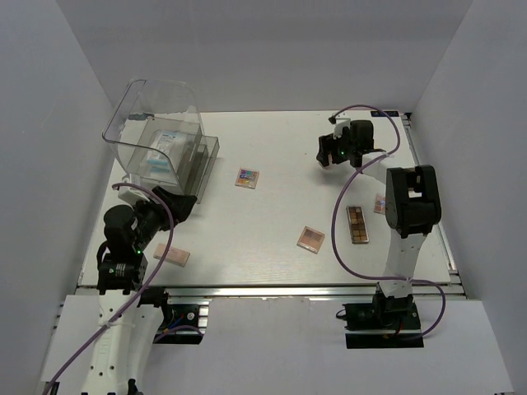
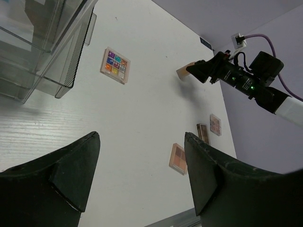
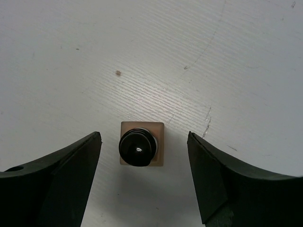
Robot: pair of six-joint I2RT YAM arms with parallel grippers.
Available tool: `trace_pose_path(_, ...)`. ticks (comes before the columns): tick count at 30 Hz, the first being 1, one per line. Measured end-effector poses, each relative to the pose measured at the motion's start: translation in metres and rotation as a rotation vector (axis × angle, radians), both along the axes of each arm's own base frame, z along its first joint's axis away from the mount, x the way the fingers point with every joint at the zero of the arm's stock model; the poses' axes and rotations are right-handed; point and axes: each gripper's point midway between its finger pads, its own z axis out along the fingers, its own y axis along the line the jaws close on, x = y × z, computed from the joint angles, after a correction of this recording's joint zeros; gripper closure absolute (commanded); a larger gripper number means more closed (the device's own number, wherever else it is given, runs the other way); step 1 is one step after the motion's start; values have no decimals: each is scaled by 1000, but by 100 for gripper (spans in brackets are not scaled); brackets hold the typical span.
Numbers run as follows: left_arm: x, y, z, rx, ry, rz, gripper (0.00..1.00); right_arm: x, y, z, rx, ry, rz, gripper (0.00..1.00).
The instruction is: Organize the makeup
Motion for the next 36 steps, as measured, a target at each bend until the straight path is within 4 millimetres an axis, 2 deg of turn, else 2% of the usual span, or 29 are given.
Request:
trace_pose_path(3,2,1,-4,1,16,3,19,1,-2,-6,-10,9,-6,26)
trace_pose_path(9,4,2,-7,2,30,10,19,1,-3,-11,-28,8,2,47)
trace_pose_path(10,5,2,-7,2,31,10,19,1,-3,-13,-32,9,6,55)
trace_pose_path(15,7,2,-9,3,43,10,20,1,0,-16,-54,-6,56,79)
trace_pose_path(16,8,2,-10,3,45,10,20,0,0,-16,-61,-12,72,86)
trace_pose_path(18,9,2,-10,3,47,11,20,-1,3,-15,-70,-20,103,92)
trace_pose_path(21,9,3,-9,9,44,17,20,-7,15,-11,-108,-53,196,95)
trace_pose_path(23,9,4,-7,14,37,23,19,-17,37,3,-141,-105,306,99)
trace_pose_path(25,8,7,-3,20,32,36,19,-30,67,26,-178,-194,424,99)
trace_pose_path(30,7,15,13,40,-1,80,19,-83,178,115,-269,-584,769,100)
trace_pose_path(32,6,18,19,48,-17,98,19,-107,217,140,-280,-725,874,100)
trace_pose_path(34,4,20,24,55,-32,111,19,-123,246,155,-297,-836,947,100)
trace_pose_path(36,2,22,27,59,-39,122,19,-130,265,159,-318,-903,996,100)
